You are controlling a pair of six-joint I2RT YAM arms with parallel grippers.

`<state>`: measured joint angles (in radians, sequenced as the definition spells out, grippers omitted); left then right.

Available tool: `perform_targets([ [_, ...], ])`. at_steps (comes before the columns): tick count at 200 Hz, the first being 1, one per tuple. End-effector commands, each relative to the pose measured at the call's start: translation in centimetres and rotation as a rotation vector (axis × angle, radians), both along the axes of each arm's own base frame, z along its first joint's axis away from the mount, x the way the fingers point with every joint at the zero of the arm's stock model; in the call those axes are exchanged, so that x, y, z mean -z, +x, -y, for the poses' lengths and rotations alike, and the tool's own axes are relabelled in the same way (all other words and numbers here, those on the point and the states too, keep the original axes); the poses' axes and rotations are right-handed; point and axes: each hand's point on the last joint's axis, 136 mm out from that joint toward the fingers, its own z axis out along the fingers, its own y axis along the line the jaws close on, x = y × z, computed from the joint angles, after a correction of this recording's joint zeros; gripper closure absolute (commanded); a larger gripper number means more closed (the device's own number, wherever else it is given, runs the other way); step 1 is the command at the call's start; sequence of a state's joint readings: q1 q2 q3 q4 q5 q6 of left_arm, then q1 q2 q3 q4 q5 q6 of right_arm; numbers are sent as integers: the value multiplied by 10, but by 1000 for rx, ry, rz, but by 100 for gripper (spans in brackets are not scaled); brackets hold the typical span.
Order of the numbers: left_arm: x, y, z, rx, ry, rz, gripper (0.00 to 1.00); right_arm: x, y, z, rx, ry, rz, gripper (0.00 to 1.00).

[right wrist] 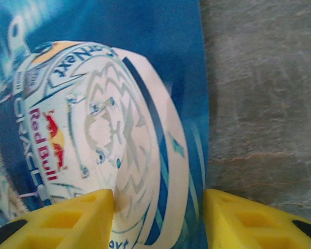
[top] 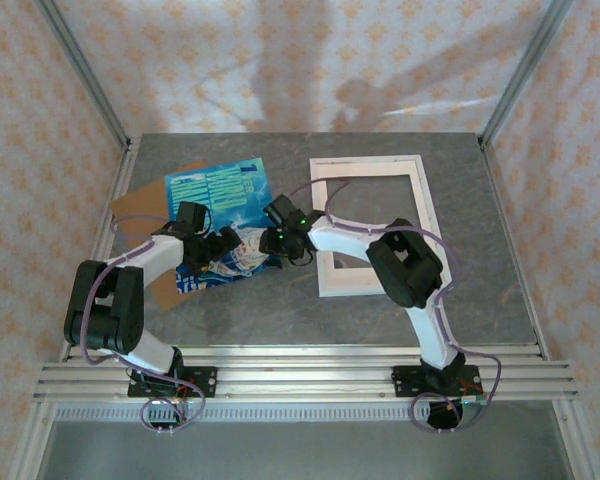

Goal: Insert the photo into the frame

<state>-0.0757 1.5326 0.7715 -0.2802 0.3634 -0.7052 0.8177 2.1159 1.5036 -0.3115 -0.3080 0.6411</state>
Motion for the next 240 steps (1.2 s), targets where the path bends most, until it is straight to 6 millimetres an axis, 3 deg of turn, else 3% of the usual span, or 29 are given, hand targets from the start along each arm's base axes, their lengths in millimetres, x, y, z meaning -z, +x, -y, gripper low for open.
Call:
perform_targets([
  [1, 20, -12, -2, 14, 5, -75, 0, -40, -3, -22, -56, 155, 76, 51],
  [48, 21, -15, -2, 19, 9, -87, 0, -70, 1, -43, -102, 445, 136, 50],
  [80, 22, -15, -2, 28, 13, -99, 0, -78, 15, -52, -126, 524, 139, 48],
  [97, 24, -15, -4, 31, 27, -102, 0, -85, 25, -50, -123, 545, 159, 41],
  [127, 29, -18, -7, 39, 51, -121, 0, -86, 37, -47, -155, 560, 159, 34],
  [159, 32, -20, -9, 50, 64, -140, 0, -80, 41, -58, -224, 571, 132, 27],
  [188, 33, -23, -10, 60, 76, -153, 0, -77, 49, -57, -256, 552, 147, 26],
  [214, 32, -23, -12, 66, 92, -163, 0, -71, 53, -49, -272, 507, 127, 31],
  [240, 28, -22, -16, 67, 113, -157, 0, -59, 57, -41, -234, 448, 71, 50],
])
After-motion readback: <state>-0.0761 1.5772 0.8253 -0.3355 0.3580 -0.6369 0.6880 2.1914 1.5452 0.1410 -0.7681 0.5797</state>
